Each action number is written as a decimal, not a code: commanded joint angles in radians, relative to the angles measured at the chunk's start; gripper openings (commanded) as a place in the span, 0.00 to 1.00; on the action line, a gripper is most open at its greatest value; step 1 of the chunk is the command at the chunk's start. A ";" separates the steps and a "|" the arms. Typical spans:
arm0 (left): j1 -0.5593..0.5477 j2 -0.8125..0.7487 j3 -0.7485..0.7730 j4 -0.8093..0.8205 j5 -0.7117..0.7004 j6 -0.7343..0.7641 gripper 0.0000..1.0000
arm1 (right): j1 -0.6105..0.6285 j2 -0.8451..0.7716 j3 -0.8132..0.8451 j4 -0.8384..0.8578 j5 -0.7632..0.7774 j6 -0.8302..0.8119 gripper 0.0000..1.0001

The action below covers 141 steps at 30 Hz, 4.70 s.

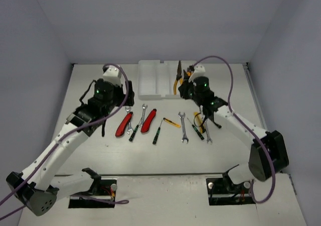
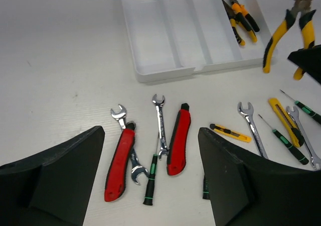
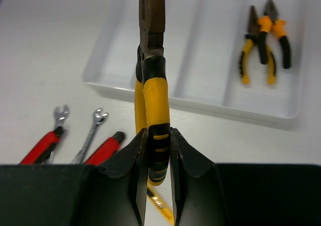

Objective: Sort the tools into containers

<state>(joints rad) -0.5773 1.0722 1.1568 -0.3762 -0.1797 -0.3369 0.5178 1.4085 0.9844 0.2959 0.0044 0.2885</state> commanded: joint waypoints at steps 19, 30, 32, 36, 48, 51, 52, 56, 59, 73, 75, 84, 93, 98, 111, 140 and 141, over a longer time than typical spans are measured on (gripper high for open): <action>0.312 -0.096 -0.095 -0.076 0.154 0.115 0.73 | -0.370 0.605 0.506 -0.058 -0.467 -0.124 0.01; 0.313 -0.072 -0.090 -0.095 0.153 0.130 0.73 | -0.386 0.671 0.567 -0.079 -0.402 -0.125 0.46; 0.313 -0.067 -0.091 -0.098 0.155 0.132 0.73 | -0.386 0.655 0.564 -0.093 -0.378 -0.134 0.51; 0.312 -0.033 -0.086 -0.110 0.204 0.157 0.73 | -0.386 0.543 0.537 -0.151 -0.293 -0.184 0.54; 0.305 0.202 -0.106 -0.194 0.295 0.238 0.73 | -0.330 -0.042 0.057 -0.169 -0.169 -0.146 0.55; 0.303 0.314 -0.088 -0.219 0.313 0.245 0.73 | -0.298 -0.161 -0.054 -0.169 -0.173 -0.144 0.55; 0.301 0.349 -0.079 -0.227 0.312 0.248 0.73 | -0.293 -0.194 -0.081 -0.169 -0.174 -0.147 0.56; 0.290 0.462 -0.059 -0.243 0.337 0.267 0.73 | -0.284 -0.269 -0.147 -0.158 -0.159 -0.145 0.56; 0.275 0.537 -0.049 -0.266 0.314 0.279 0.73 | -0.282 -0.266 -0.156 -0.151 -0.132 -0.144 0.56; 0.261 0.709 0.012 -0.292 0.290 0.301 0.33 | -0.280 -0.309 -0.197 -0.113 -0.135 -0.121 0.56; 0.261 0.696 0.012 -0.294 0.303 0.300 0.20 | -0.280 -0.311 -0.197 -0.113 -0.140 -0.121 0.56; 0.259 0.490 0.034 -0.294 0.352 0.217 0.05 | -0.280 -0.334 -0.202 -0.112 -0.137 -0.117 0.56; 0.216 0.505 0.324 -0.287 0.348 0.053 0.05 | -0.279 -0.350 -0.206 -0.112 -0.125 -0.113 0.56; 0.177 0.656 0.531 -0.238 0.291 -0.034 0.05 | -0.279 -0.357 -0.208 -0.112 -0.116 -0.109 0.56; 0.190 1.095 0.923 -0.134 0.189 -0.085 0.06 | -0.279 -0.364 -0.215 -0.113 -0.087 -0.108 0.56; 0.093 0.817 0.675 -0.139 0.125 0.061 0.63 | -0.279 -0.346 -0.213 -0.109 -0.078 -0.108 0.56; 0.080 0.775 0.643 -0.139 0.133 0.059 0.63 | -0.279 -0.347 -0.213 -0.109 -0.077 -0.108 0.56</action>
<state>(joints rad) -0.4154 2.0586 1.8792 -0.5420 -0.0374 -0.3198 0.2367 1.0725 0.7620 0.1162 -0.0925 0.1787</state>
